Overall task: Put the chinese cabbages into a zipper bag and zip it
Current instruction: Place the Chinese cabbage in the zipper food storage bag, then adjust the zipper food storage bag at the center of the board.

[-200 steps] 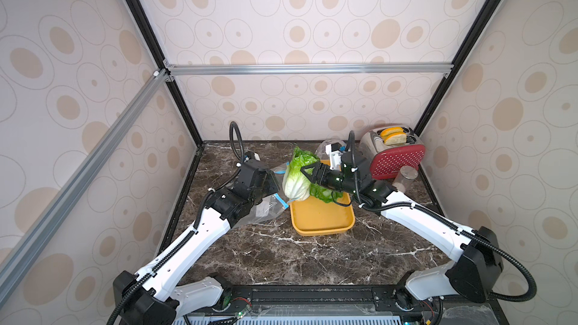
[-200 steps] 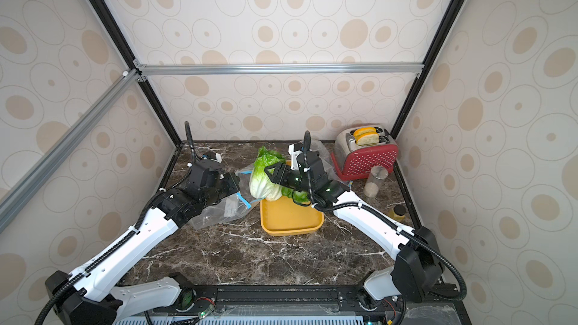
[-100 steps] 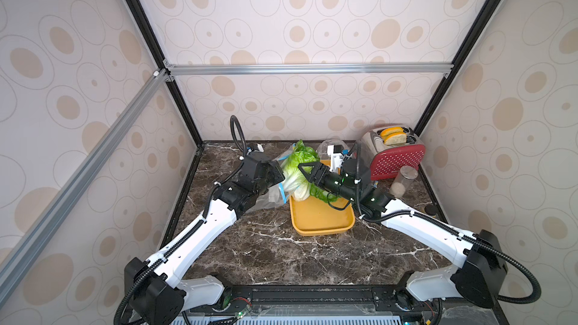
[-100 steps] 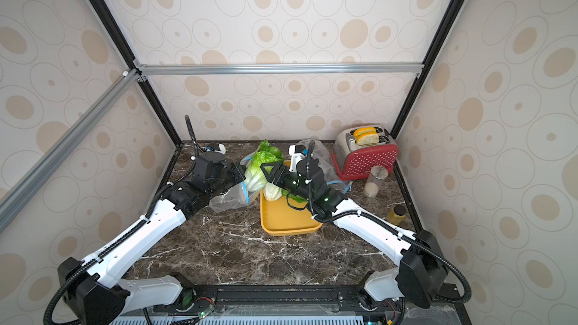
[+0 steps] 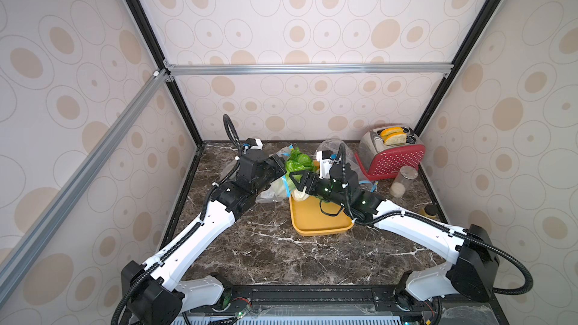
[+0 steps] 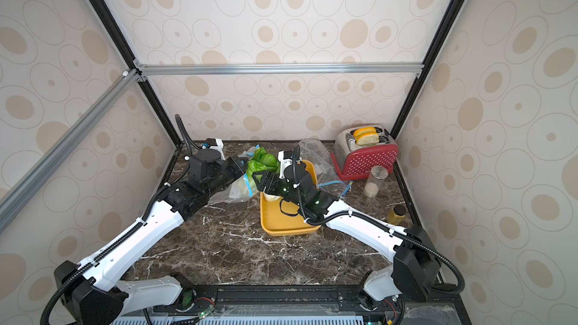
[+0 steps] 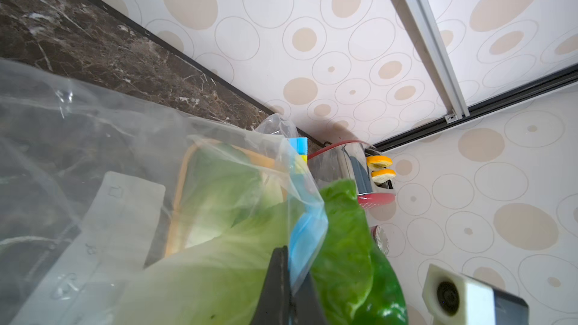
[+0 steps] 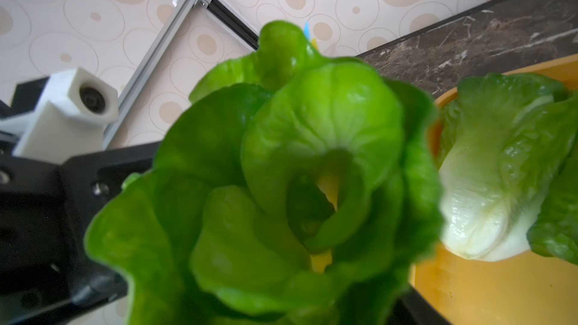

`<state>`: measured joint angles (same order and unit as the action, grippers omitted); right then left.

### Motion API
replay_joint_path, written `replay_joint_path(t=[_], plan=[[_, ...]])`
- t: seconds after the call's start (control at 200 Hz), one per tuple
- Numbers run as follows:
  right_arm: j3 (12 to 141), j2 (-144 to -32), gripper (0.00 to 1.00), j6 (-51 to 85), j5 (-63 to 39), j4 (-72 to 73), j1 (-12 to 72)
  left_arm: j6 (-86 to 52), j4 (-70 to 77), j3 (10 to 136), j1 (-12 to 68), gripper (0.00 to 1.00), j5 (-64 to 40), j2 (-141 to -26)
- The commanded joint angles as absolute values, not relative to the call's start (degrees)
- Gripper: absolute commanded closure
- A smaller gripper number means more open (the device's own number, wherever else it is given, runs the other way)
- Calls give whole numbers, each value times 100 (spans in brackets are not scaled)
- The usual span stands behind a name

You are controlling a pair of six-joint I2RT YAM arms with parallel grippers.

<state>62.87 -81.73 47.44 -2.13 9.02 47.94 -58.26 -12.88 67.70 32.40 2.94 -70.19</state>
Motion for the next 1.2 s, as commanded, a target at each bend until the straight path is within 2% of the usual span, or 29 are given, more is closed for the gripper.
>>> replay_joint_path(t=[0.0,0.11,0.371,0.496,0.586,0.851,1.192], plan=[[6442,-7933,14,4267,-87,582,4803,-5893,-1170,7110,3242,100,486,-6990],[6782,-7747,0,3963,-141,-153,4735,-5782,-1458,7207,3227,100,756,-6958],[7372,-7418,0,3789,-938,-1361,4359,-5621,-1634,7243,3144,100,872,-6924],[7892,-7382,0,3849,-1198,-2522,3944,-5596,-1735,7314,3060,100,748,-6914],[7691,-7335,9,4258,-1496,-2785,3556,-5652,-1656,7273,3065,100,708,-6875],[7071,-7790,29,4752,-1987,-2662,3294,-5903,-1595,7282,3050,100,676,-6894],[6826,-8195,36,5228,-2687,-1533,3296,-6511,-1121,7192,3058,100,256,-7079]])
